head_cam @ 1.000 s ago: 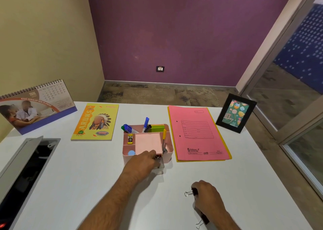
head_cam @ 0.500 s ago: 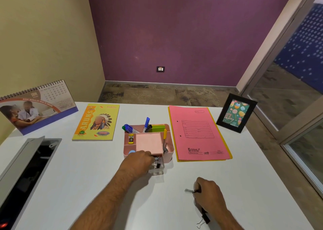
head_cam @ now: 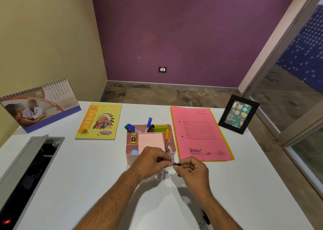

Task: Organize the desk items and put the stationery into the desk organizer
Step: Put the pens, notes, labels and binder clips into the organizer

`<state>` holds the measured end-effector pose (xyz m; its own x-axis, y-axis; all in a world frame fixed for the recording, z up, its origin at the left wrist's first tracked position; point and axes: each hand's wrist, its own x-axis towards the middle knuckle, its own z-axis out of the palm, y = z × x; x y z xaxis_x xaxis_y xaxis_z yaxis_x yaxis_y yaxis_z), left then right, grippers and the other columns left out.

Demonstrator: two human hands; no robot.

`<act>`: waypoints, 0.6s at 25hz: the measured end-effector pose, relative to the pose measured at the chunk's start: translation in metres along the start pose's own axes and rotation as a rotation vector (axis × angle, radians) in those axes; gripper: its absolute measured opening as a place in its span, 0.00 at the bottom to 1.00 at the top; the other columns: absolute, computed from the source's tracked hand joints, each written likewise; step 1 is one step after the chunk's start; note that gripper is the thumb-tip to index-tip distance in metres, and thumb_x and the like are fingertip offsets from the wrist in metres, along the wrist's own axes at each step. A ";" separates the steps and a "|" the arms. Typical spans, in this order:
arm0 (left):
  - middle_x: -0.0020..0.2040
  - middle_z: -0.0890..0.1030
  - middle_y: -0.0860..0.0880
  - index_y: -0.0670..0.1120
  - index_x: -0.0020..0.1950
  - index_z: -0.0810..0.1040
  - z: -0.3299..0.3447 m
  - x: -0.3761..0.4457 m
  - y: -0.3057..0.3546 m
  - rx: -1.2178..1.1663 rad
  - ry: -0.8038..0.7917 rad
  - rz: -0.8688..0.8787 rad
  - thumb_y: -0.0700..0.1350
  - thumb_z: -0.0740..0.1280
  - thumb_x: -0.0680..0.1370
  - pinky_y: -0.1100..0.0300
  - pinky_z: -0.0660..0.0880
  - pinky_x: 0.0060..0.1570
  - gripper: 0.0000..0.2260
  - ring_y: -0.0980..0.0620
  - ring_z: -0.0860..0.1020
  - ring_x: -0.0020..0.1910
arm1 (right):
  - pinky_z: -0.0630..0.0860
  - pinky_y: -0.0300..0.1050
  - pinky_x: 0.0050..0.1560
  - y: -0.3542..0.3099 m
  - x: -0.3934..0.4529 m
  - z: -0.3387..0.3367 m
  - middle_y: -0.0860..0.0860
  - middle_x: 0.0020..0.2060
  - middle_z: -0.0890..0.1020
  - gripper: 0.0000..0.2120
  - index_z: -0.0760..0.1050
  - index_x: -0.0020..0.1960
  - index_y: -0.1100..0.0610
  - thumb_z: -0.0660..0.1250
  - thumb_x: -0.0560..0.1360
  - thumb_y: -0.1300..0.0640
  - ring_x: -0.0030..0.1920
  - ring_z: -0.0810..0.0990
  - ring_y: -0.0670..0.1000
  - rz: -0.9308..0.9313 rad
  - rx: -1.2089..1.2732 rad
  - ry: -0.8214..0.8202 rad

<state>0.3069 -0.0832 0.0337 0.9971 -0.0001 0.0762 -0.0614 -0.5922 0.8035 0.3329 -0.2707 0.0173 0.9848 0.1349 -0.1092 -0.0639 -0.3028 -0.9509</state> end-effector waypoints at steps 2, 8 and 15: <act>0.42 0.85 0.55 0.50 0.49 0.87 0.000 -0.001 -0.001 -0.049 0.011 -0.004 0.49 0.77 0.71 0.70 0.77 0.40 0.08 0.60 0.81 0.40 | 0.83 0.48 0.39 -0.005 0.000 0.001 0.57 0.33 0.84 0.09 0.80 0.40 0.58 0.80 0.65 0.65 0.36 0.84 0.59 -0.003 0.041 -0.020; 0.39 0.85 0.53 0.47 0.44 0.87 -0.006 -0.008 0.001 0.035 0.116 0.106 0.46 0.75 0.71 0.66 0.79 0.37 0.04 0.58 0.80 0.36 | 0.84 0.50 0.40 0.005 -0.001 -0.013 0.55 0.38 0.85 0.16 0.81 0.50 0.53 0.80 0.65 0.63 0.39 0.84 0.55 0.037 0.071 -0.129; 0.38 0.83 0.52 0.49 0.41 0.85 -0.028 -0.011 -0.022 0.559 0.053 0.193 0.50 0.68 0.71 0.60 0.78 0.34 0.08 0.52 0.80 0.34 | 0.81 0.49 0.43 0.046 0.004 -0.081 0.48 0.34 0.83 0.16 0.80 0.38 0.51 0.78 0.54 0.45 0.36 0.82 0.48 0.179 -0.678 -0.334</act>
<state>0.2959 -0.0479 0.0319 0.9658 -0.1177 0.2311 -0.1936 -0.9202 0.3402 0.3469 -0.3602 -0.0038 0.8609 0.2740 -0.4288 0.0010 -0.8436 -0.5370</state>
